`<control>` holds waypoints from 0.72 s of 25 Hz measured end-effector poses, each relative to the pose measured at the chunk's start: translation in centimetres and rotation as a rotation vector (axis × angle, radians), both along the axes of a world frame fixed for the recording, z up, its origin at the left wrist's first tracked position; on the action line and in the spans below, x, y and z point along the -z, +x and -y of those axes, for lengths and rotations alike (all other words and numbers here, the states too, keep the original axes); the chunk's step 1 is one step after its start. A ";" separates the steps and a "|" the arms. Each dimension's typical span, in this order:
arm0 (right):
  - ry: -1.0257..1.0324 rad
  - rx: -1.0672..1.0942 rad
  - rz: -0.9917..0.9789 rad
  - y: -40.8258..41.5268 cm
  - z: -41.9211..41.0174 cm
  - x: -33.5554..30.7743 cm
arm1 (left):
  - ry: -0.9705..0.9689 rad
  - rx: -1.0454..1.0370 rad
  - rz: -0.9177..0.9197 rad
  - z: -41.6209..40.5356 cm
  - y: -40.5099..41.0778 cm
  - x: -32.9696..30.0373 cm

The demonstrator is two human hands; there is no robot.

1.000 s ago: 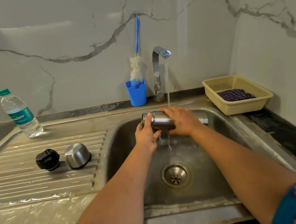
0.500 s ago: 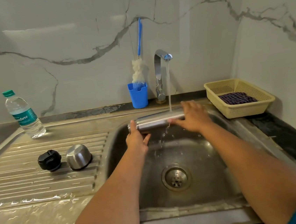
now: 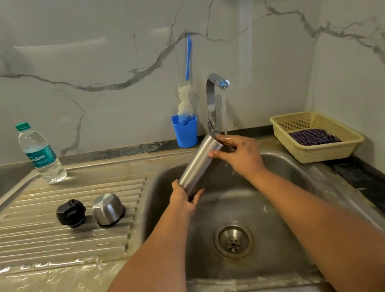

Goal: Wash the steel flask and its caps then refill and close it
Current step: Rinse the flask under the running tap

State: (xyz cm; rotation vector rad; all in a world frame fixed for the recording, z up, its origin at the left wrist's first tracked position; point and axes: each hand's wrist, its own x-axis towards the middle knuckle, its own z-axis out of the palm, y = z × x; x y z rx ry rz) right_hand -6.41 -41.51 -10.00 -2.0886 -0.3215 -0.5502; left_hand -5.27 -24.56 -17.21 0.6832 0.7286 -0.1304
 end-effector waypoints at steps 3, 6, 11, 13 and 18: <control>-0.054 0.235 0.054 0.4 0.1 0.5 | 0.039 0.008 0.004 0.5 0.2 0.0; -0.193 0.179 -0.149 0.8 0.0 0.1 | 0.058 0.037 0.002 1.1 0.2 0.0; -0.092 0.232 0.049 0.2 0.9 0.4 | 0.066 -0.008 -0.021 0.9 0.1 0.0; -0.150 0.313 0.070 0.3 1.8 0.5 | 0.116 -0.040 -0.028 0.7 -0.1 -0.3; -0.830 -0.007 -0.299 -1.0 1.6 1.3 | 0.573 -0.002 0.155 1.3 -1.0 -2.5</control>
